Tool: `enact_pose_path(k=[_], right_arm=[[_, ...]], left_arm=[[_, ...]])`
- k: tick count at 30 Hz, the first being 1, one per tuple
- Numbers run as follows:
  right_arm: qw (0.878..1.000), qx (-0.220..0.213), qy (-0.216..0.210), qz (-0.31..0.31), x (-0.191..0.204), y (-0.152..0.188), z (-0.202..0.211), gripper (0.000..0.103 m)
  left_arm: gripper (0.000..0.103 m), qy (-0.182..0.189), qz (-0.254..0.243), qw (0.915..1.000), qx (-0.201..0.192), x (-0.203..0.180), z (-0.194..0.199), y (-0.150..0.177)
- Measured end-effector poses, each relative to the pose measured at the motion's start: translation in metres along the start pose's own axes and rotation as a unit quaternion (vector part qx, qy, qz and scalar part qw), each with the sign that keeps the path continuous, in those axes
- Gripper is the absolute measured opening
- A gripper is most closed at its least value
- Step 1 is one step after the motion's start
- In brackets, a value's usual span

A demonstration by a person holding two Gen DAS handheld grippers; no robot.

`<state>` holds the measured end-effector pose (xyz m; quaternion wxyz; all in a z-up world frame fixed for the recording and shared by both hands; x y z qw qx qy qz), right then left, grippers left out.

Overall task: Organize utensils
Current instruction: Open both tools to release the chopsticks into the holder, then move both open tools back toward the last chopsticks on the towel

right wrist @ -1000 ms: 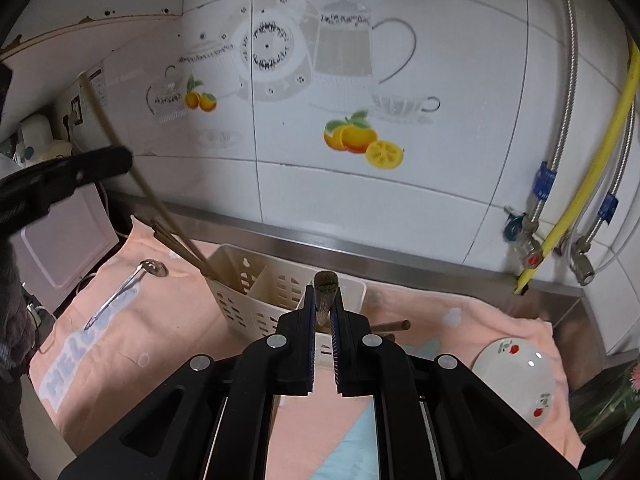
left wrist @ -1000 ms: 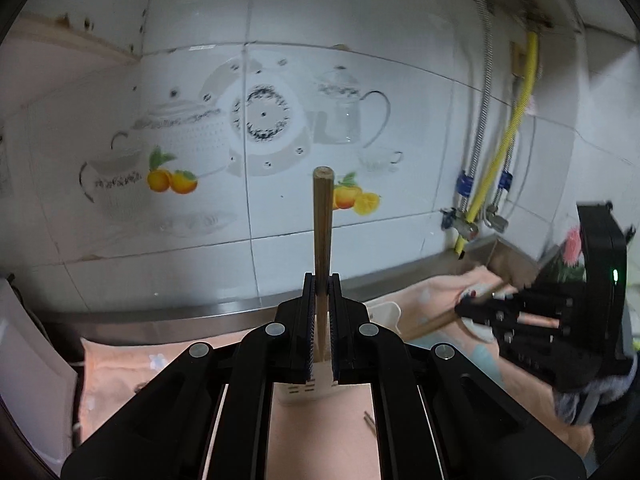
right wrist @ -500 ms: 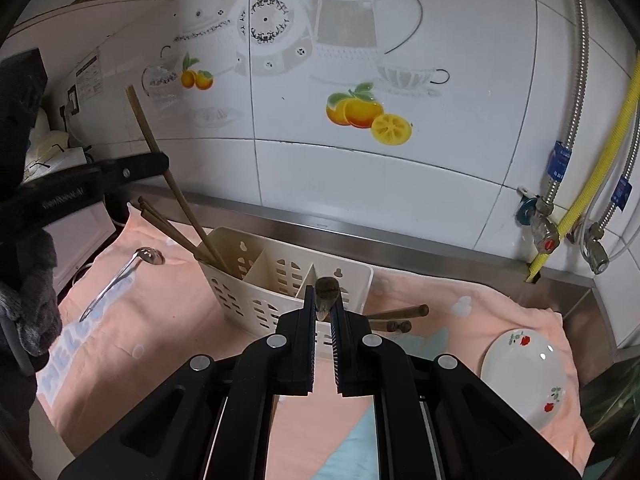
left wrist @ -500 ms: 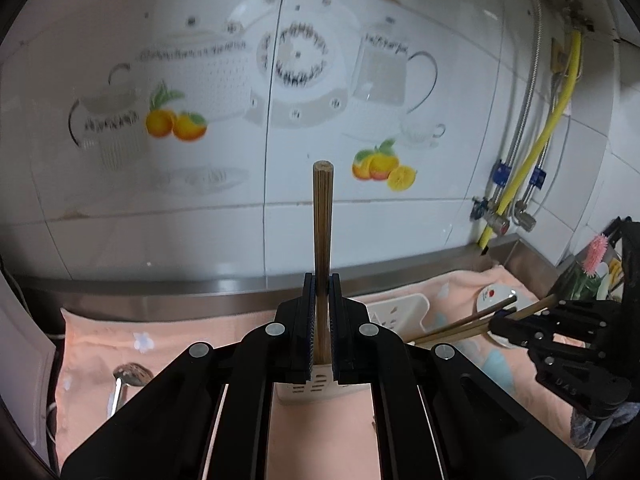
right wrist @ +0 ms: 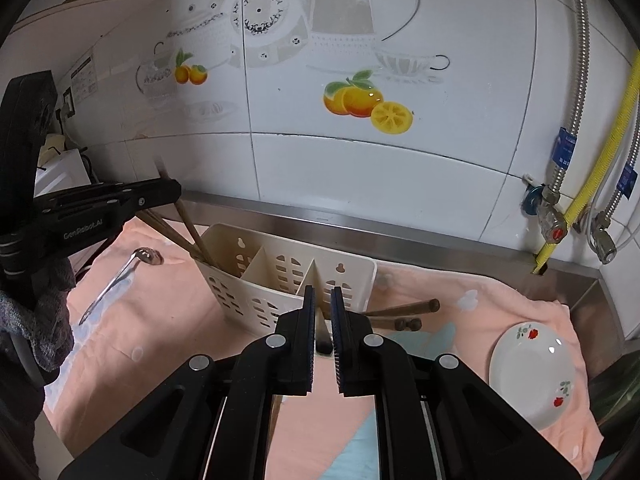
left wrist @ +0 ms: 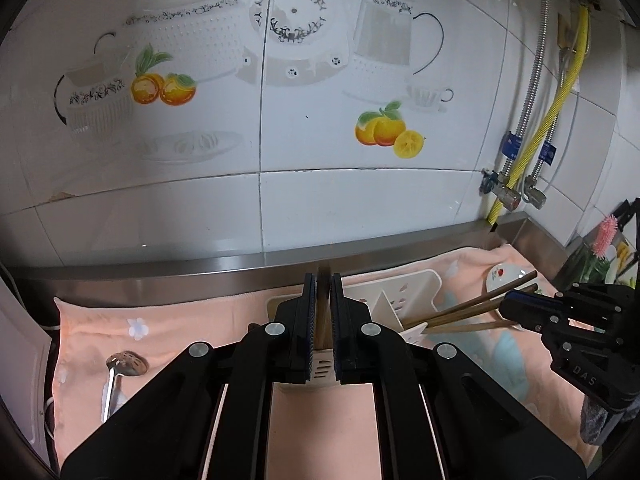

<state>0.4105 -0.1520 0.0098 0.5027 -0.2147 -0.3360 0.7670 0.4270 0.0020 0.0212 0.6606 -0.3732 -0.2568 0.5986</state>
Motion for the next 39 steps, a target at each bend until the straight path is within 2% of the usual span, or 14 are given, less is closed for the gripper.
enact_pose_path(k=[2,6,10,15,18,22,26,28,33,39], right_arm=[[1.000,-0.003,-0.001,0.000,0.001,-0.001,0.002,0.008],[1.000,-0.011,0.001,-0.002,0.000,-0.001,0.008,0.011],[1.000,-0.027,0.007,-0.004,-0.001,0.000,0.024,0.019],[0.999,-0.053,0.011,0.001,0.005,0.009,0.053,0.023],[0.998,-0.062,0.006,0.004,0.011,0.020,0.067,0.025],[0.998,-0.060,-0.009,0.003,0.022,0.047,0.077,0.025],[0.999,-0.050,-0.007,0.010,0.034,0.078,0.076,0.025],[0.999,-0.040,-0.008,0.012,0.040,0.096,0.071,0.025],[1.000,-0.010,-0.017,0.006,0.052,0.144,0.054,0.025],[0.999,0.023,-0.029,-0.010,0.064,0.193,0.033,0.025]], left_arm=[[0.010,0.002,0.003,1.0000,-0.001,0.001,0.003,-0.001],[0.027,-0.001,0.004,1.0000,-0.008,0.003,0.012,0.000],[0.031,0.000,0.006,0.9998,-0.017,0.003,0.026,0.002],[0.044,-0.002,0.008,0.9994,-0.033,0.004,0.050,0.010],[0.047,-0.002,0.010,0.9993,-0.036,0.004,0.064,0.020],[0.049,-0.005,0.008,0.9994,-0.032,0.003,0.079,0.043],[0.056,-0.008,0.011,0.9996,-0.024,0.006,0.088,0.071],[0.057,-0.003,0.015,0.9997,-0.019,0.007,0.092,0.086],[0.065,-0.005,0.024,0.9997,-0.008,0.013,0.098,0.122],[0.076,-0.029,0.031,0.9991,0.003,0.022,0.103,0.157]])
Point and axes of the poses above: each gripper's, at about its wrist camera, not at the fingertips, and z roughly against the way its jaws point, x to its left, y to its underside, the point moved 8 cm from there along -z, roughly the way its jaws point, and after that the axes turned 2 degrees about x, right-handed, at the moved point
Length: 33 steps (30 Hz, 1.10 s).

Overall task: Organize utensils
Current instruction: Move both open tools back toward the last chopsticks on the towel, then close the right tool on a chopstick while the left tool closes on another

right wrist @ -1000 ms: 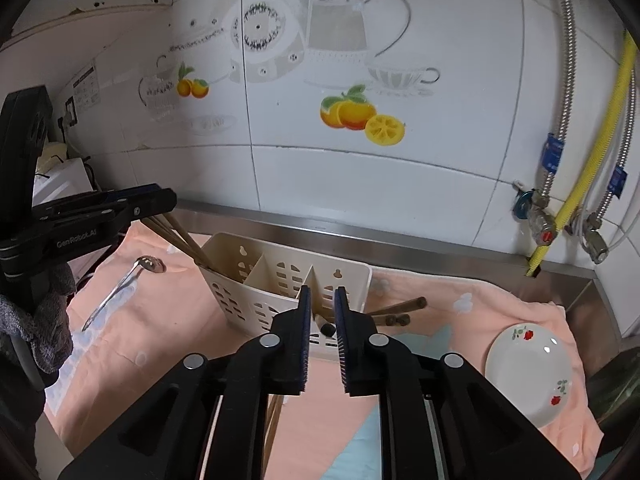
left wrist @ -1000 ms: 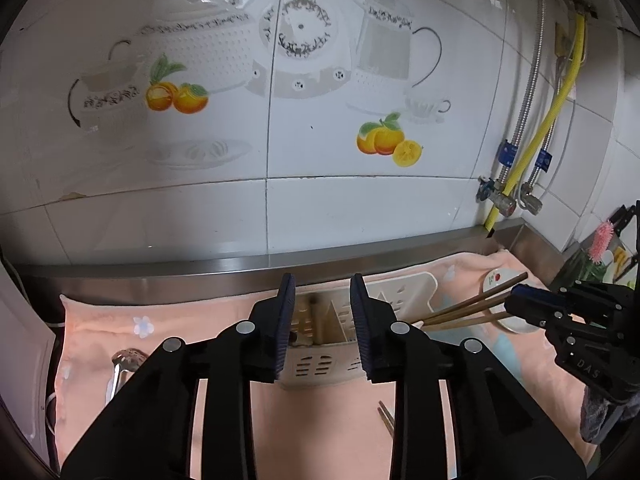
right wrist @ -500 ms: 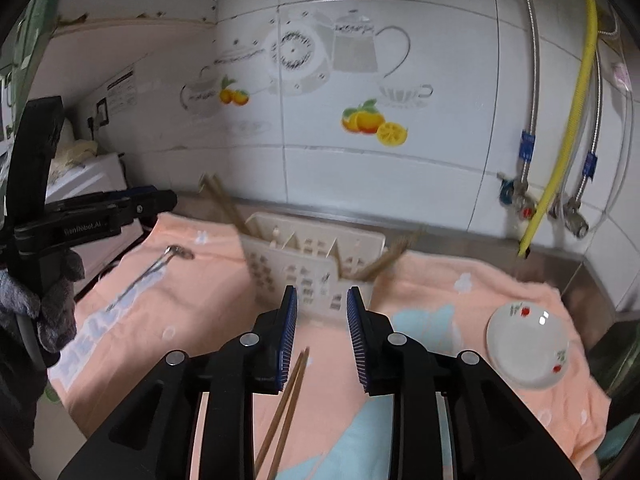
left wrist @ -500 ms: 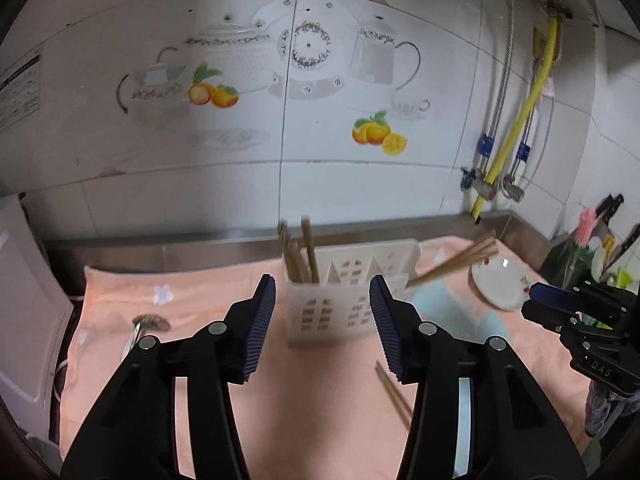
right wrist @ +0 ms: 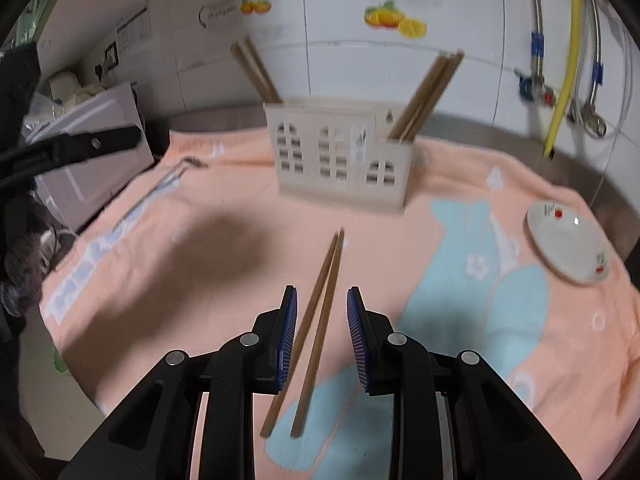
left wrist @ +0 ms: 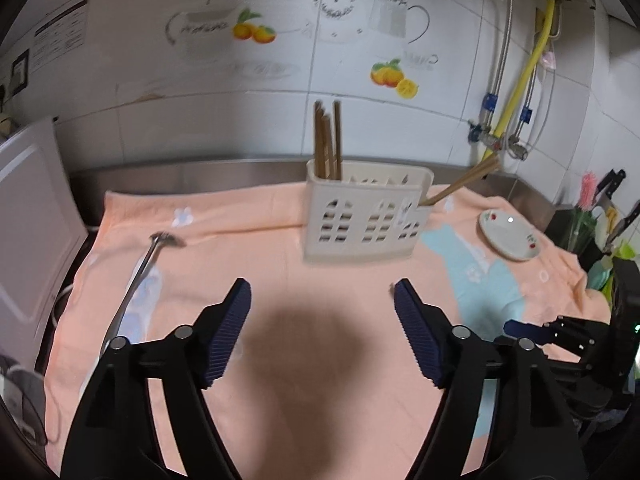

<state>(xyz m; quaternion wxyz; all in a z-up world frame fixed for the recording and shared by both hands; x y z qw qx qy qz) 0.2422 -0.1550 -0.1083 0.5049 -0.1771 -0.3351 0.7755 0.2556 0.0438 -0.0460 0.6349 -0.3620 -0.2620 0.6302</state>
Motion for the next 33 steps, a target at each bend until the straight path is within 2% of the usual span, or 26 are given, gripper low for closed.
enact_pose_path(k=[5,9,22,33], right_arm=[[0.999,0.026,-0.003,-0.019,0.001,0.031,-0.024,0.022],[0.998,0.043,-0.008,-0.034,-0.001,0.042,-0.039,0.018],[0.997,0.067,-0.002,-0.047,-0.001,0.046,-0.069,0.009],[0.997,0.068,0.016,-0.039,0.000,0.047,-0.075,0.008]], left_arm=[[0.078,-0.006,0.015,0.9998,0.012,0.007,0.001,0.028],[0.081,-0.008,0.032,0.9992,0.023,0.015,0.000,0.044],[0.081,-0.018,0.041,0.9981,0.041,0.026,-0.004,0.072],[0.081,-0.012,0.043,0.9973,0.059,0.020,-0.013,0.086]])
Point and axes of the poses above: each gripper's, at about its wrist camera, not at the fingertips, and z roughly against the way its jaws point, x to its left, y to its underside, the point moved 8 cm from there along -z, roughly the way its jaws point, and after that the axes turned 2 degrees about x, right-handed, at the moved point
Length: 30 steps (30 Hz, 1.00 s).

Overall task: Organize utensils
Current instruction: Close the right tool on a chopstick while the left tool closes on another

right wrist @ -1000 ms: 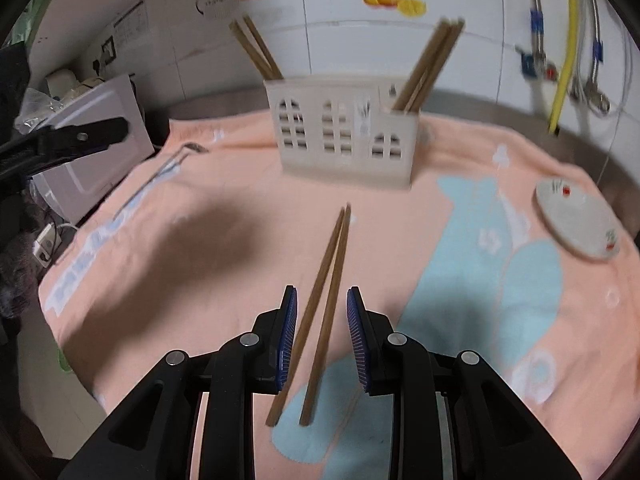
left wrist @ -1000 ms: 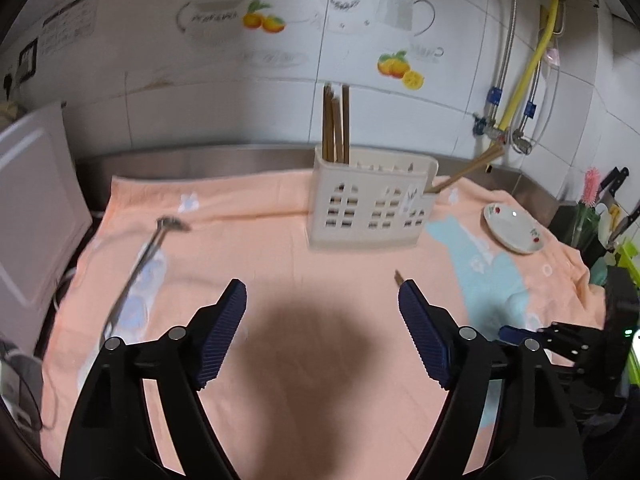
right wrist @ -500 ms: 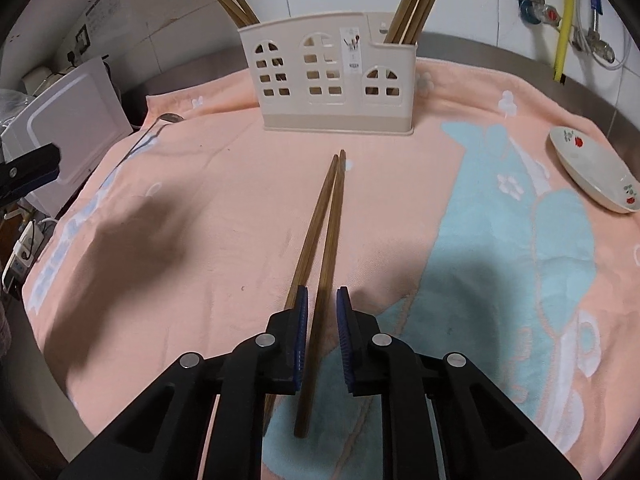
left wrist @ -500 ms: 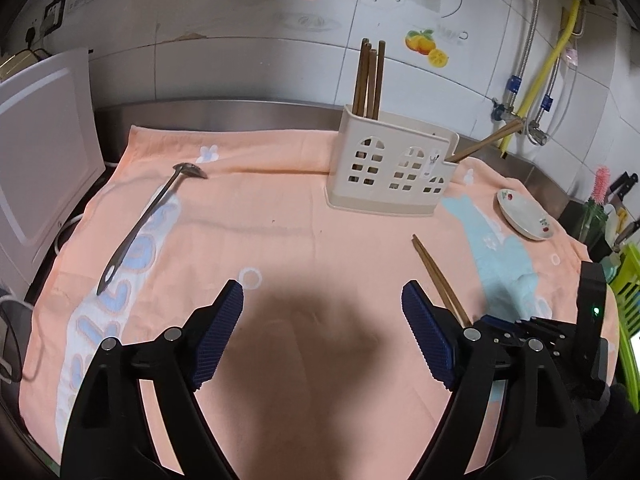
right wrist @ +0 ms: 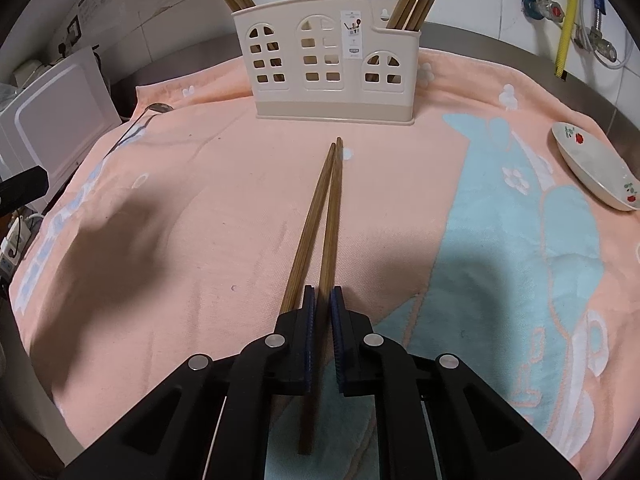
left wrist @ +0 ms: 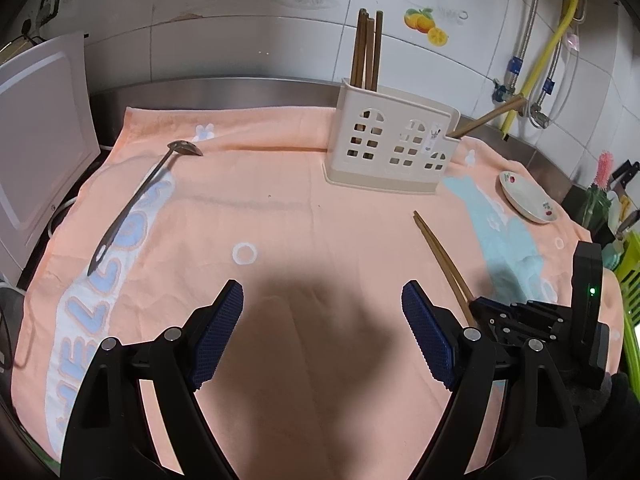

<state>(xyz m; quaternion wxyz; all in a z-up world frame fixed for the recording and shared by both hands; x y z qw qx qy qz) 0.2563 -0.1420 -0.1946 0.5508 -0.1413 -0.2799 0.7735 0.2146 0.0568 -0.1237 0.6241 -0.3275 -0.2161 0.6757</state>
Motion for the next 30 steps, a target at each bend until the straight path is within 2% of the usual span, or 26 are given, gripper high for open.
enact_pose_path(k=[10,26,30], right_arm=[[1.000,-0.017,-0.001,-0.009,-0.011,0.000,0.016,0.007],[0.998,-0.056,-0.002,-0.014,-0.040,0.008,0.067,0.006],[0.998,-0.063,-0.003,-0.020,-0.047,0.010,0.073,0.006]], left_arm=[[0.081,0.008,-0.015,0.9996,0.024,-0.022,-0.013,0.020],[0.079,0.056,-0.060,0.9944,0.066,-0.110,-0.043,0.055],[0.068,0.066,-0.067,0.9925,0.079,-0.131,-0.056,0.061]])
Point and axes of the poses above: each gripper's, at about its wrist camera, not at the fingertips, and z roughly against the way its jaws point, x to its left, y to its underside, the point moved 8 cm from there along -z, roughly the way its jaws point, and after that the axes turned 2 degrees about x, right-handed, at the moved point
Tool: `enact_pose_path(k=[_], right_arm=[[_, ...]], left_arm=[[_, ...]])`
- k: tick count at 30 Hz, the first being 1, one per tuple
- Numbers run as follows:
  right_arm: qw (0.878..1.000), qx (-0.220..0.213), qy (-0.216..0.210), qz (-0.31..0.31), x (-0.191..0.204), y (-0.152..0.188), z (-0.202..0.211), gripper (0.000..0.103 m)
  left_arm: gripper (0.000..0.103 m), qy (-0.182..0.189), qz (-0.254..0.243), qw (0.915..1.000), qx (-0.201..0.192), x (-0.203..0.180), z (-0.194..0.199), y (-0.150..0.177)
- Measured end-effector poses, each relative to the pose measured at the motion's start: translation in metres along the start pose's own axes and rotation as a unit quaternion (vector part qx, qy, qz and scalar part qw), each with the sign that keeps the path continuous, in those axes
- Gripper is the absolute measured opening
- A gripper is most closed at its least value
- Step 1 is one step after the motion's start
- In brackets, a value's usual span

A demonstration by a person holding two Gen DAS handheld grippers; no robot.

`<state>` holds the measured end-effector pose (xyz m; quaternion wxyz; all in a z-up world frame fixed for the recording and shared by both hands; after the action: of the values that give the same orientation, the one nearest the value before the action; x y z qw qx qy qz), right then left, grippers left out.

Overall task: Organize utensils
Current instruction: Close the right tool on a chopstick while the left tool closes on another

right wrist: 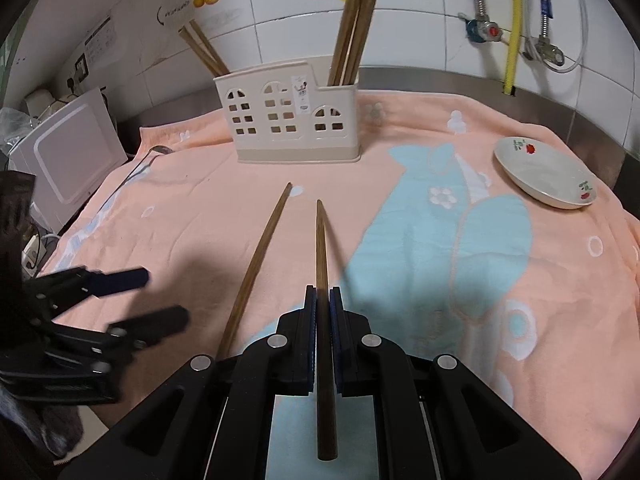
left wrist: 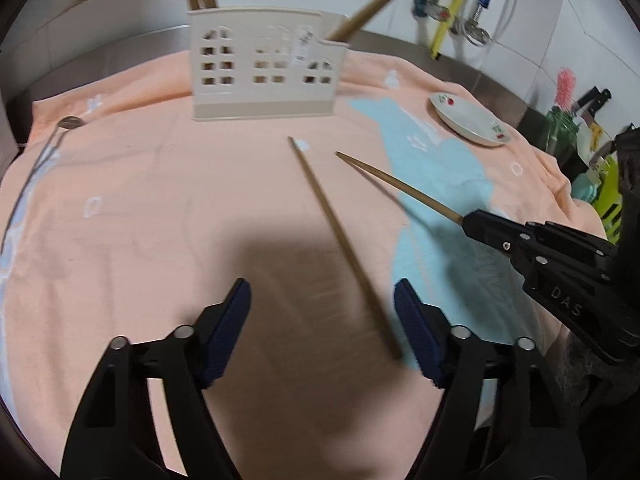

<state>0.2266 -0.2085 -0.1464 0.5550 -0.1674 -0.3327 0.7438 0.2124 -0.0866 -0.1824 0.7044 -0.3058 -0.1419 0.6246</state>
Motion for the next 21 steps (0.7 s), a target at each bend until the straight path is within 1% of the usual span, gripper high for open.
enact_pose_path(k=[1,3,4,6,10,12,17,21], right_arm=[[1.000,-0.002,-0.001,-0.001,-0.002,0.000,0.002,0.006],[1.000,-0.007,-0.003,-0.003,-0.005,0.000,0.005,0.006],[1.000,-0.008,-0.003,-0.004,-0.007,-0.001,0.007,0.006],[1.000,-0.012,-0.005,-0.006,-0.009,-0.001,0.009,0.006],[1.000,-0.016,-0.005,-0.004,-0.012,-0.002,0.011,0.006],[1.000,-0.019,-0.006,-0.004,-0.013,-0.003,0.013,0.006],[1.000,-0.026,-0.005,0.000,-0.013,-0.006,0.019,0.006],[1.000,-0.029,-0.004,0.005,-0.011,-0.008,0.021,0.006]], left_arm=[[0.066,0.001,0.000,1.0000,0.002,-0.003,-0.003,0.000],[0.057,0.005,-0.002,1.0000,0.004,-0.011,-0.009,-0.001],[0.056,0.006,-0.002,1.0000,0.005,-0.013,-0.011,-0.002],[0.044,0.008,-0.003,0.9999,0.010,-0.018,-0.017,-0.002],[0.034,0.009,-0.001,0.9998,0.018,-0.023,-0.028,-0.003],[0.025,0.011,0.003,0.9997,0.023,-0.024,-0.033,-0.003],[0.019,0.015,0.008,0.9994,0.029,-0.024,-0.040,-0.003],[0.018,0.011,0.021,0.9991,0.035,-0.021,-0.045,-0.003]])
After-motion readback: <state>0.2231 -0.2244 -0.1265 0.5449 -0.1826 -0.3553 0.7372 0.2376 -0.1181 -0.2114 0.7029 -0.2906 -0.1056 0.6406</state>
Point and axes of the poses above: each gripper's, at about its wrist camera, not at the fingertips, and z roughly against the way its jaws point, x to its left, y to its underside, the point moved 8 cm from there along -z, roughly the way its jaws point, and after that the axes turned 2 degrees about x, right-handed, at the moved point
